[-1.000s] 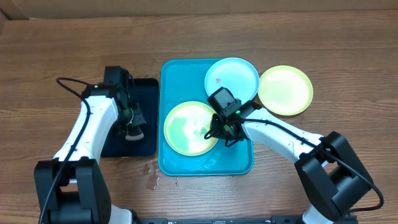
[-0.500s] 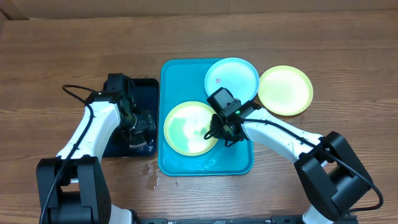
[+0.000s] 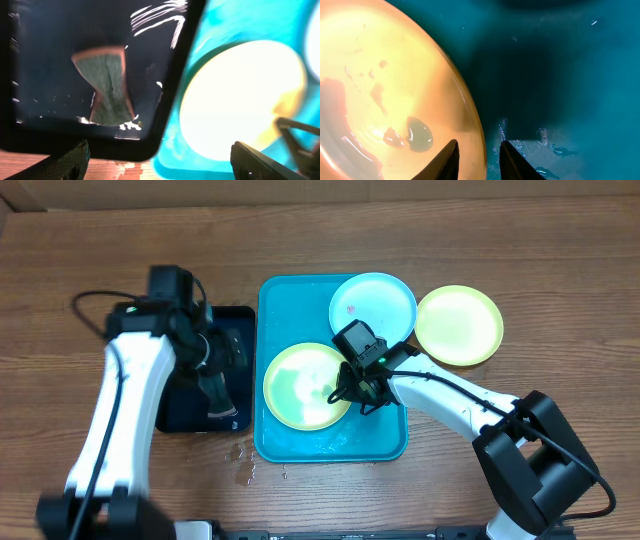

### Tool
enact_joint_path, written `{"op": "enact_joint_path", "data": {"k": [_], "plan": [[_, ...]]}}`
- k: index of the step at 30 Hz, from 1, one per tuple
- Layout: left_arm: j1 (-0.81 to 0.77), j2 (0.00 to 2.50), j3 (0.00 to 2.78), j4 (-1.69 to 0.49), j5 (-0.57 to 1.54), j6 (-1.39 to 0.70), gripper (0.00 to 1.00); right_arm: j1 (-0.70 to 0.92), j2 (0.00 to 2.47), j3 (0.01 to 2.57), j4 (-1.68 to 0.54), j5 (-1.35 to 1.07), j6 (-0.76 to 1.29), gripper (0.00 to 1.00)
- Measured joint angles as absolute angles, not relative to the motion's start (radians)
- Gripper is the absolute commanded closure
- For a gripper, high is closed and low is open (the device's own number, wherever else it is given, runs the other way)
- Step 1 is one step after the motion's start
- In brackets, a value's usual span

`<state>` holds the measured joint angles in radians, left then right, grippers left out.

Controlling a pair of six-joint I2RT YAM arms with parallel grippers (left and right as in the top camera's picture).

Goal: Clean dirty plates on tray and stack at the side
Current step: 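Carry the sponge left and drop it onto the black tray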

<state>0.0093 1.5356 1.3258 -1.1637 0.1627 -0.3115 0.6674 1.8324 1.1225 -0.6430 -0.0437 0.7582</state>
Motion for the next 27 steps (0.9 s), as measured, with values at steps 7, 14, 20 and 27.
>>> {"op": "enact_joint_path", "data": {"k": [7, 14, 20, 27], "plan": [[0.009, 1.242, 1.404, -1.166, 0.137, -0.352, 0.00, 0.667, 1.834, 1.122, -0.643, -0.044, 0.758, 0.71], [0.009, 1.100, 1.407, -1.177, 0.053, -0.388, 0.00, 0.667, 1.834, 1.122, -0.643, -0.044, 0.758, 0.72], [0.009, 1.108, 1.407, -1.182, 0.035, -0.391, 0.00, 0.667, 1.834, 1.122, -0.643, -0.044, 0.758, 0.72], [0.009, 1.141, 1.407, -1.182, 0.028, -0.391, 0.00, 0.667, 1.834, 1.098, -0.592, -0.041, 0.761, 0.84]]}}
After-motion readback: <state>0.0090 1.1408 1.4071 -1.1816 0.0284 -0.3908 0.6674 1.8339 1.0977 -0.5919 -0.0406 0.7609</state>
